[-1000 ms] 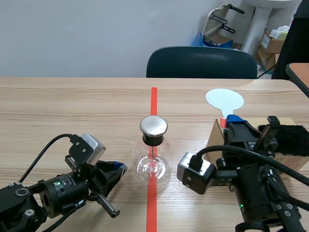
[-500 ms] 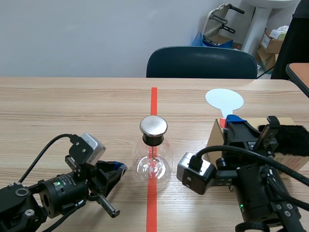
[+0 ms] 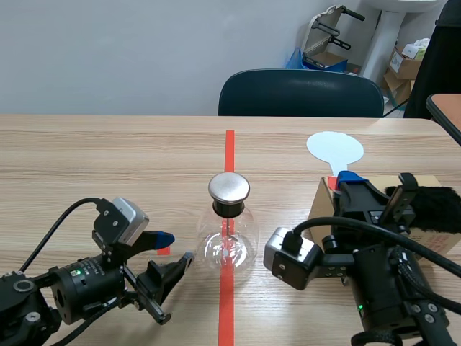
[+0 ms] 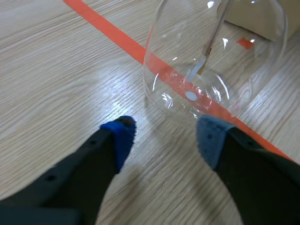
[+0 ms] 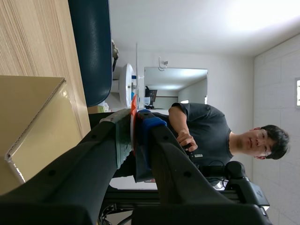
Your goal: Do the electroscope experiment
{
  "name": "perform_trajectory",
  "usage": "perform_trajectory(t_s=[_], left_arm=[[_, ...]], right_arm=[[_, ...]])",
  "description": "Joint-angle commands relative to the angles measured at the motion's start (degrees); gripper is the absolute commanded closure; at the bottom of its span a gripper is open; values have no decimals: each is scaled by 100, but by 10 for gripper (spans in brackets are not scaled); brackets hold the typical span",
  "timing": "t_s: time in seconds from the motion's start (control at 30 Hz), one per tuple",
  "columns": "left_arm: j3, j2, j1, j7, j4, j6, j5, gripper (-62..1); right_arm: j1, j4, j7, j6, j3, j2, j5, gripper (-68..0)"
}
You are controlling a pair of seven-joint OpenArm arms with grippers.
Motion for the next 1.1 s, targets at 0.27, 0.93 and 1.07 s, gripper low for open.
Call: perform_trajectory(t_s=[0.27,0.93,1.07], left_arm=[[-15,-861,11,-603,166,-1237,-693,-453],[-17,-3051,1740,-2507,1847,-1963,-896,-513],[-20,-3314,2050,-2903,2020,-1515,-901,-513]], right_arm=[[35,48,90,-413,55,28,0,-15],[-2227,1357,2520,-1101,2218,31,1141,-15],[-2450,1357,3484,-1101,2881,26,1998,-15]])
